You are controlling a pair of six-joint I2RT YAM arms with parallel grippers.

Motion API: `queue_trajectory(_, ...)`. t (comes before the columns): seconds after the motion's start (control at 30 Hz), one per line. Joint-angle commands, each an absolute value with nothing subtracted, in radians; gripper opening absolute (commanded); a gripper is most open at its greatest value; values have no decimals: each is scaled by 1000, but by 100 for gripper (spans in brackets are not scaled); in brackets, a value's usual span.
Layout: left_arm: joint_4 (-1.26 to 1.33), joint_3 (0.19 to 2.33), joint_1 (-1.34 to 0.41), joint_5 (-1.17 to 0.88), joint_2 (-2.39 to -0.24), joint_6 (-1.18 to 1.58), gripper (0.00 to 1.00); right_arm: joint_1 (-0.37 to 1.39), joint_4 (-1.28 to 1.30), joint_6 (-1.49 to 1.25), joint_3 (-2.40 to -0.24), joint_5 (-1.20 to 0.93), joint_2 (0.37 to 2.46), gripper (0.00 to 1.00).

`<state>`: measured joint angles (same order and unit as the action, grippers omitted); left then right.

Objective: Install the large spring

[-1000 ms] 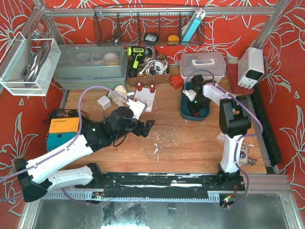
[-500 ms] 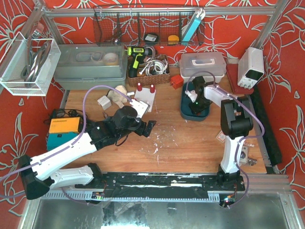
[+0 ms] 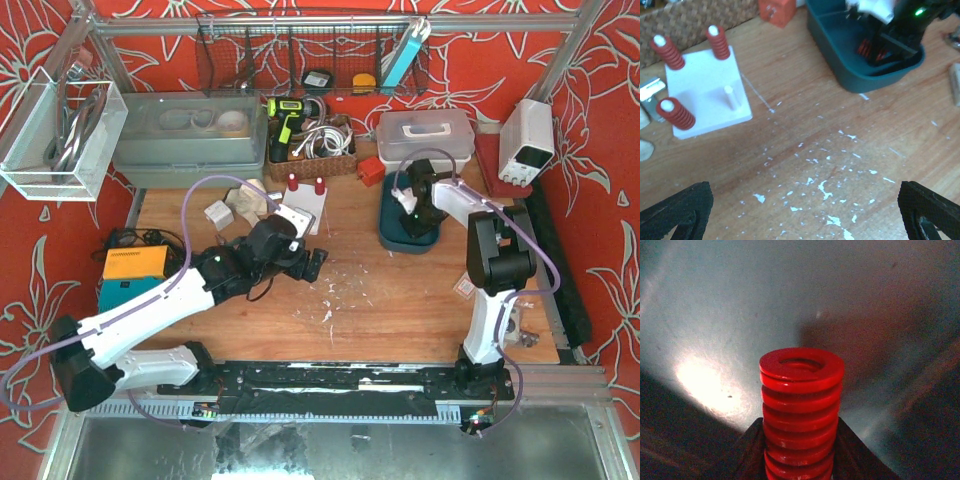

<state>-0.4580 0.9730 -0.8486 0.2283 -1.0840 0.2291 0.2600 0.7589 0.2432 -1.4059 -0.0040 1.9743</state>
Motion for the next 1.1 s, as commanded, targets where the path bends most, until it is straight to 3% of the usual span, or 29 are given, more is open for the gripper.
queue_trajectory(0.0, -519, 1025, -783, 186, -1152, 301, 100, 267, 758, 222, -1494, -43, 1880, 3)
queue_trajectory(0.33, -474, 970, -578, -25, -1172, 458, 97, 401, 661, 139, -1502, -148, 1723, 0)
queue_trajectory(0.6, -331, 955, -512, -240, -1177, 610, 74, 548, 301, 118, -1170, -267, 1435, 0)
queue_trajectory(0.67, -285, 960, -509, -275, -1165, 656, 64, 576, 193, 135, -1052, -263, 1318, 0)
queue_trajectory(0.8, -203, 980, -506, -399, -1172, 762, 48, 635, 214, 211, -975, -255, 1210, 0)
queue_trajectory(0.93, -163, 1001, -513, -500, -1211, 828, 47, 649, 237, 238, -933, -261, 1144, 0)
queue_trajectory(1.0, -193, 1038, -528, -525, -1245, 817, 53, 651, 220, 237, -906, -265, 1115, 0)
queue_trajectory(1.07, -224, 1084, -544, -547, -1283, 812, 66, 651, 223, 226, -891, -260, 1095, 0)
